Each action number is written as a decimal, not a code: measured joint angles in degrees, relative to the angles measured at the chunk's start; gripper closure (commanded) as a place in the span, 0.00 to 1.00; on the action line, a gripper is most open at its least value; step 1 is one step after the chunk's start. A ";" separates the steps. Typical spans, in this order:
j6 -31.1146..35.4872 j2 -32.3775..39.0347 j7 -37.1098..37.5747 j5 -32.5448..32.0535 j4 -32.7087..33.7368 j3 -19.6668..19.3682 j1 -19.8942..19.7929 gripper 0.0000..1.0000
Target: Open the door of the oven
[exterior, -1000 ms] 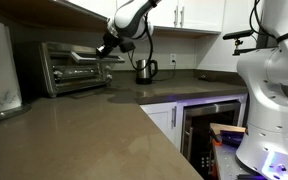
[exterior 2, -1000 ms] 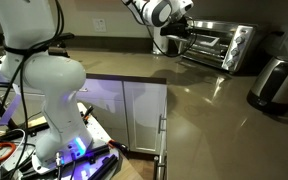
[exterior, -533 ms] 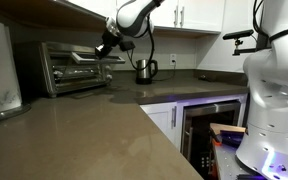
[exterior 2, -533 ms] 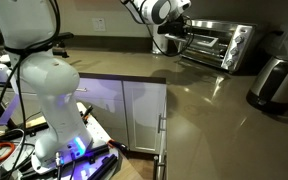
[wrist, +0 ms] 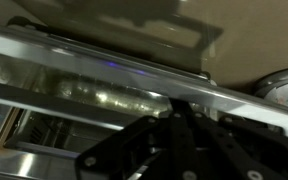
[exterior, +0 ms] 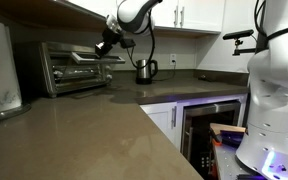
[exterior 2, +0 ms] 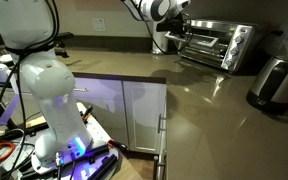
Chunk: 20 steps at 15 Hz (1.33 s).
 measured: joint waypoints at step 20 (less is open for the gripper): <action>-4.37 -1.64 0.00 -0.01 -1.35 2.54 -2.00 1.00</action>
